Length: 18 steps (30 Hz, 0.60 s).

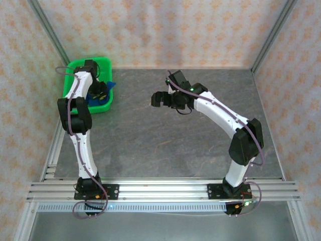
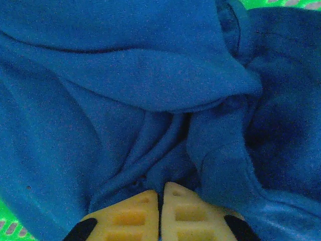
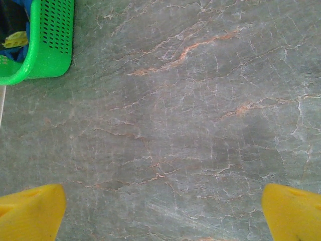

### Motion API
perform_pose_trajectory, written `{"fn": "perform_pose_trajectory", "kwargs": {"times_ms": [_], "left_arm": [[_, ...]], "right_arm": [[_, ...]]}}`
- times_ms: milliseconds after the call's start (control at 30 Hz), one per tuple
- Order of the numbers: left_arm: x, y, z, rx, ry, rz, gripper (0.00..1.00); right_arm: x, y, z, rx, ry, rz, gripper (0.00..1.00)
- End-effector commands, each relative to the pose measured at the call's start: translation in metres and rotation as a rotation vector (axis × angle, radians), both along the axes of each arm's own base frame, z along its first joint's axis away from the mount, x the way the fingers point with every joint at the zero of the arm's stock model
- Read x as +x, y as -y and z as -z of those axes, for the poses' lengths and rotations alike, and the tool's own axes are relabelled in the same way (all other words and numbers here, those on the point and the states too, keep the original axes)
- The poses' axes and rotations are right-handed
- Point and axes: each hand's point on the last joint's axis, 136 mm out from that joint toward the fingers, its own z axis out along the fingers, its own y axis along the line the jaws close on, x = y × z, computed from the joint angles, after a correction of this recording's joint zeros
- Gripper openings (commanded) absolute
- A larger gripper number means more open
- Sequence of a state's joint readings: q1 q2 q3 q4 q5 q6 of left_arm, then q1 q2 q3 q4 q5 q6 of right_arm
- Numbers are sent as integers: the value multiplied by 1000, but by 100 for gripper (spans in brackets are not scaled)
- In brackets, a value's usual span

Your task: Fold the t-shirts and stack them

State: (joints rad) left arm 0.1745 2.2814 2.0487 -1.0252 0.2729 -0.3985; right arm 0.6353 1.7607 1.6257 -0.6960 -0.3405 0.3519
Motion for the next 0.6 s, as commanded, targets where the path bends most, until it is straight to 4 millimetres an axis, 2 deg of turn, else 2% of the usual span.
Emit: {"fn": "perform_pose_trajectory", "kwargs": {"times_ms": [0,67,167,333,500,567], "left_arm": [[7,-6,0,-27,34,-18,0],[14,-7,-21,-27,95,-19,0],[25,-5,-68,-28,228,-16,0],[32,5,-163,-26,476,7,0],[23,12,-254,-30,684,0,0],[17,21,-307,-59,815,4,0]], "right_arm": [[2,2,-15,-7,33,12,100],[3,2,-17,-9,41,13,100],[5,3,-20,-8,56,15,100],[10,1,-24,-1,81,20,100],[15,-1,-26,4,100,18,100],[18,-1,-28,8,110,25,100]]}}
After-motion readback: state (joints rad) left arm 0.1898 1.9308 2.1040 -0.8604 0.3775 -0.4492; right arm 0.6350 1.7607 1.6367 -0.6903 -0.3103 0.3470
